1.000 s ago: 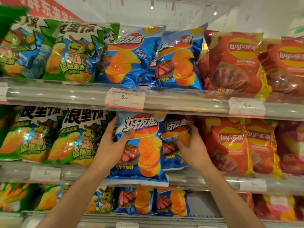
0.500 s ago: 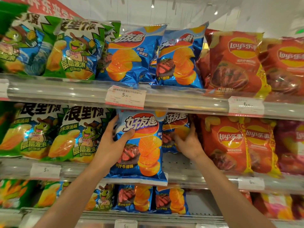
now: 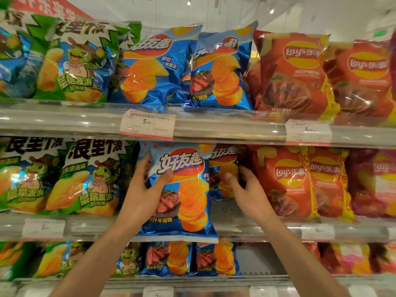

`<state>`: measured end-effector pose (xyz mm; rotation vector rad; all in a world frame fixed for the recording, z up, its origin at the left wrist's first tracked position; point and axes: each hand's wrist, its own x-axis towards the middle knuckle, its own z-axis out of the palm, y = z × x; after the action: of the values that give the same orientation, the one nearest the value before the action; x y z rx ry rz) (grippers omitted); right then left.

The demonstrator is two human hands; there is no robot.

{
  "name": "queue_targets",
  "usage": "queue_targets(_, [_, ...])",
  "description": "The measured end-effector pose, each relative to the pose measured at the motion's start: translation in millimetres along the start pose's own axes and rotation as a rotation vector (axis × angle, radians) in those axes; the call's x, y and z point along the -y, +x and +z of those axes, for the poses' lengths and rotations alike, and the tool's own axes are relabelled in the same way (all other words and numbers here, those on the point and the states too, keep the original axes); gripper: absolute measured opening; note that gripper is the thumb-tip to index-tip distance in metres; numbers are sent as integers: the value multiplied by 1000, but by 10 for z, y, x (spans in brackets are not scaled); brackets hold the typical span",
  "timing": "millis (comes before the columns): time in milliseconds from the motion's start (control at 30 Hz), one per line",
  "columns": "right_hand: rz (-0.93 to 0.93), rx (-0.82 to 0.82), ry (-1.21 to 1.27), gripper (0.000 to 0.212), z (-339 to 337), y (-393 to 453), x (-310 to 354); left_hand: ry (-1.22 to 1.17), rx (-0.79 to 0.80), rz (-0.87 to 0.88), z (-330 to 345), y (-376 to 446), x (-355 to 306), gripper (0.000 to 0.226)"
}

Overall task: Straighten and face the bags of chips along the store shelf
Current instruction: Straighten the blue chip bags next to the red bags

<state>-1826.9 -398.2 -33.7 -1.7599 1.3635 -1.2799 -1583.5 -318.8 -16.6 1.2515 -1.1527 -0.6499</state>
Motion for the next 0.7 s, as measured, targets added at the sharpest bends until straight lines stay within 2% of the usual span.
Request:
queue_targets(33, [-7, 24, 17, 32, -49, -120, 17, 7, 7, 10, 67, -7, -1, 73])
queue_targets(100, [-19, 75, 52, 63, -90, -309, 61, 31, -5, 43, 250, 5, -22, 76])
queue_targets(133, [-2, 90, 82, 71, -86, -360, 79, 39, -10, 62, 355, 14, -51, 77])
queue_targets(233, [-4, 94, 140, 54, -92, -358, 132, 54, 21, 114, 664, 57, -192, 78])
queue_targets(400, [1, -101, 161, 37, -87, -136, 10, 55, 142, 142, 939, 131, -150, 70])
queue_targets(533, [-2, -53, 60, 22, 2, -198, -33, 145, 196, 131, 981, -15, 200, 75])
queue_targets(567, [-6, -40, 21, 24, 30, -224, -15, 173, 204, 142, 981, -22, 258, 75])
queue_targets(700, [-34, -19, -168, 65, 123, -220, -52, 184, 266, 90, 987, 54, 187, 73])
